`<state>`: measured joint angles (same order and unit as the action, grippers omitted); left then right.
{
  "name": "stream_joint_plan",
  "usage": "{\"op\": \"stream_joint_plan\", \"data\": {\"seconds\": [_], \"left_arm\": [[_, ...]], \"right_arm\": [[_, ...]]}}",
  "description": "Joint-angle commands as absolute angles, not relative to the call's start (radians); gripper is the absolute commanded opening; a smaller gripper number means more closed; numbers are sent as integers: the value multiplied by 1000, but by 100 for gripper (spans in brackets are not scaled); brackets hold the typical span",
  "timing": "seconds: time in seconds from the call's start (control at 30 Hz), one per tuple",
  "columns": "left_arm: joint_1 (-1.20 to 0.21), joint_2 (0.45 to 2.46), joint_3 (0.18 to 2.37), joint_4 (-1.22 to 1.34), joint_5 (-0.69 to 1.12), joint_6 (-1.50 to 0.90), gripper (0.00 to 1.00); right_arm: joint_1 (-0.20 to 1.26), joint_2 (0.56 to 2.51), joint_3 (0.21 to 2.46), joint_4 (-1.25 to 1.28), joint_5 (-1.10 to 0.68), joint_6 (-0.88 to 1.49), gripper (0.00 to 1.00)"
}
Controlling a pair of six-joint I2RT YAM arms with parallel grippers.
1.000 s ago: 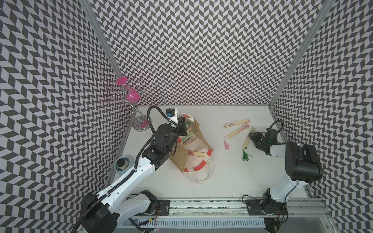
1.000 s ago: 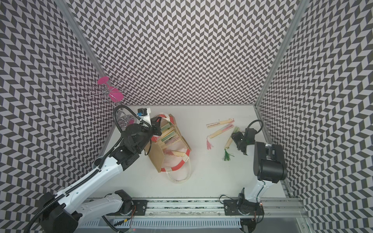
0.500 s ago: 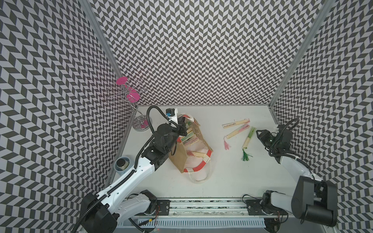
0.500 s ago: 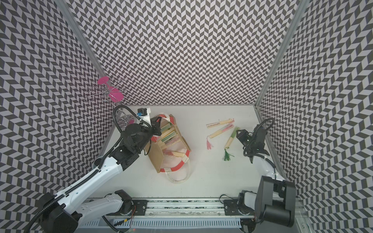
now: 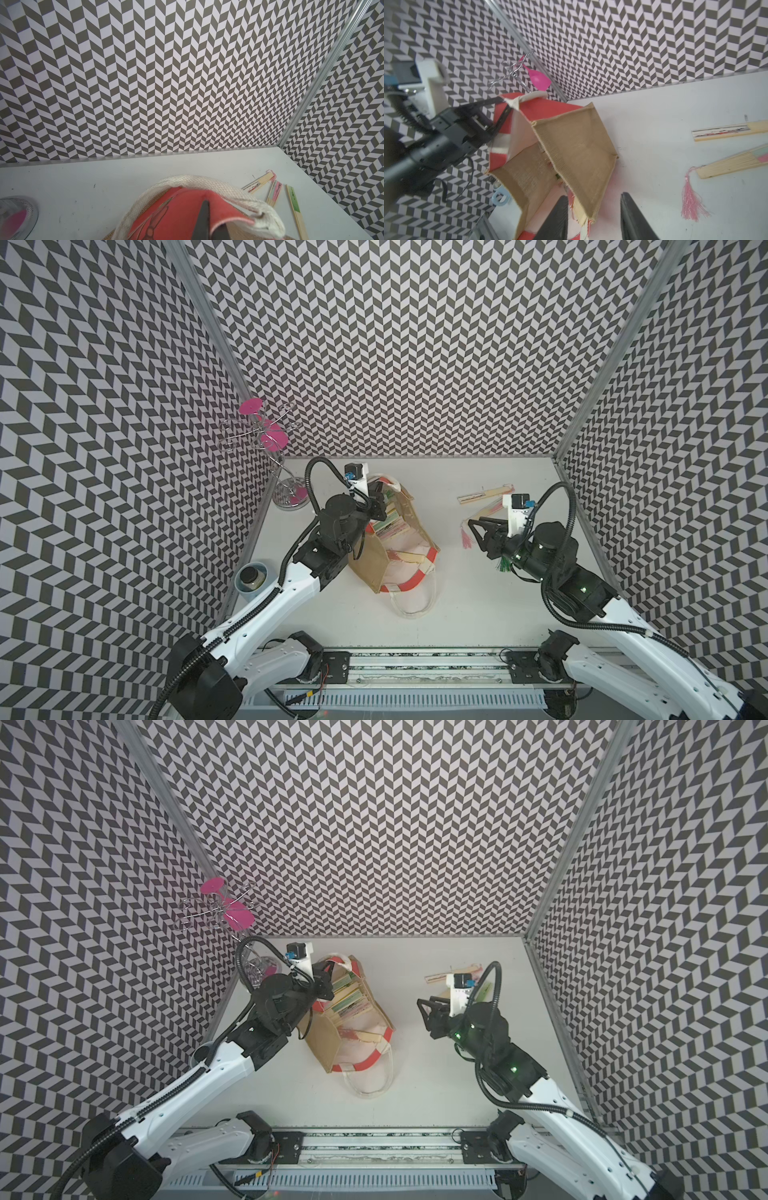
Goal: Take out the folding fans from the tote bags
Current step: Pick up the folding fan from the canvas bag.
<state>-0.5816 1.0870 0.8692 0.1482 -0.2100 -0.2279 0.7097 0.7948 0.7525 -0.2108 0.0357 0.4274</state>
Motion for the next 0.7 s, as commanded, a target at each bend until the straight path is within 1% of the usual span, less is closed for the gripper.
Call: {"op": "stream_joint_plan", "data": {"seconds": [0.0,0.07,0.17,0.33,0.4,0.5,0.67], "left_arm": [[-574,1081,907,221,-195,-203,0],[-572,1081,908,221,-187,-182,0],[-562,1083,904,230,-160,-146,0],[-538,1107,914,235,-34,-86,0],[-539,1118,917,232,-6,-69,0],[-537,1135,919,229,22,-59,0],[-537,1166,940,208,38,-58,0]], "right_arm": [[849,845,797,-294,214,352,40],[937,889,825,-314,258,324,40],[1015,957,850,-317,282,299,39],[1020,1055,854,-260,161,275,36],[1025,1091,867,-259,146,270,35],[1053,1149,897,-284,171,257,33],[1137,1221,912,-296,270,232,32]]}}
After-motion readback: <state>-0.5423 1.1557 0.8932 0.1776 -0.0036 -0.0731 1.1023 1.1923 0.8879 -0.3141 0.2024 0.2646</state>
